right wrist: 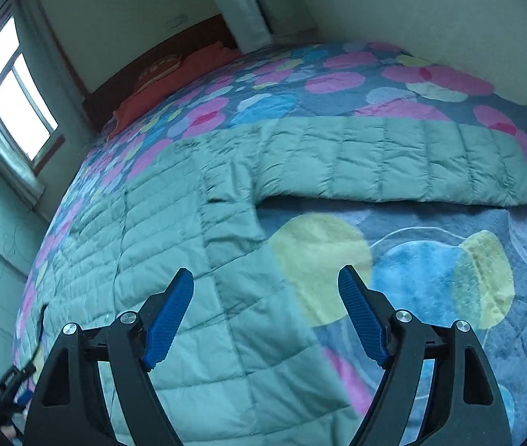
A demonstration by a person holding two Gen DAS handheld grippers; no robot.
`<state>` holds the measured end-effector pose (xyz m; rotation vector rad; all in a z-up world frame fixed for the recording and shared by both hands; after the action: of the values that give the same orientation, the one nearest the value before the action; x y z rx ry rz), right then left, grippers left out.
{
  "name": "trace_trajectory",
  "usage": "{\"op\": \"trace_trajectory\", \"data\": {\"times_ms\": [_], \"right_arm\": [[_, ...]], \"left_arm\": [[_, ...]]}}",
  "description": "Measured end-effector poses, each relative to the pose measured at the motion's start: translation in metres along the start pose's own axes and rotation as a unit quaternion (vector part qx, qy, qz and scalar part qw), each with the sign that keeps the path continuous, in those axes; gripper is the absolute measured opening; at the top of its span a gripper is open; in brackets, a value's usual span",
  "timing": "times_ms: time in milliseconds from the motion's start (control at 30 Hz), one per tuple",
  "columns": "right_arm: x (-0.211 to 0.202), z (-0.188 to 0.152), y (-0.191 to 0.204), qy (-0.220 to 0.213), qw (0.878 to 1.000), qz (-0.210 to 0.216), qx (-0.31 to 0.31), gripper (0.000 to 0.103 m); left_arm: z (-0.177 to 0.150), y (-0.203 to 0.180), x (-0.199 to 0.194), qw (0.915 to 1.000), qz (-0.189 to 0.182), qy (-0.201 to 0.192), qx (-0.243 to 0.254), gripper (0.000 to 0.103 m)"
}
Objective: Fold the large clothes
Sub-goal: 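Reach the right gripper to a jacket sleeve cuff and grasp it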
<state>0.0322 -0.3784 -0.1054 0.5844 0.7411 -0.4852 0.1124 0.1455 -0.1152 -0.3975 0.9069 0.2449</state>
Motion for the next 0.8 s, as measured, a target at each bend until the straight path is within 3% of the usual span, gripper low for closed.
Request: {"op": "trace_trajectory", "data": {"times_ms": [233, 367, 633, 800], "right_arm": [[0.012, 0.030, -0.106, -0.027, 0.988, -0.017, 0.151, 0.079], [0.019, 0.033, -0.148, -0.036, 0.977, -0.030, 0.210, 0.079], [0.034, 0.040, -0.185, -0.065, 0.962, -0.028, 0.266, 0.079], [0.038, 0.044, -0.197, -0.084, 0.950, -0.014, 0.301, 0.079]], "left_arm": [[0.010, 0.057, 0.021, 0.9955, 0.051, 0.002, -0.080, 0.087], [0.011, 0.071, 0.029, 0.9923, 0.087, 0.000, -0.088, 0.087], [0.012, 0.067, 0.034, 0.9891, 0.131, -0.020, -0.065, 0.087], [0.013, 0.068, 0.035, 0.9888, 0.129, -0.029, -0.070, 0.087]]}}
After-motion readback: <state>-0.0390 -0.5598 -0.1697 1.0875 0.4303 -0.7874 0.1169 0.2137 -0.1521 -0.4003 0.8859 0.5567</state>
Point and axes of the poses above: each gripper's, at about its wrist camera, not at the fingertips, and x roughly the way its jaws point, y to its left, z to its top, the point moved 2 cm from there along x, roughly the way its jaws point, and after that the axes turned 6 degrees about -z, right-handed, at the moved point
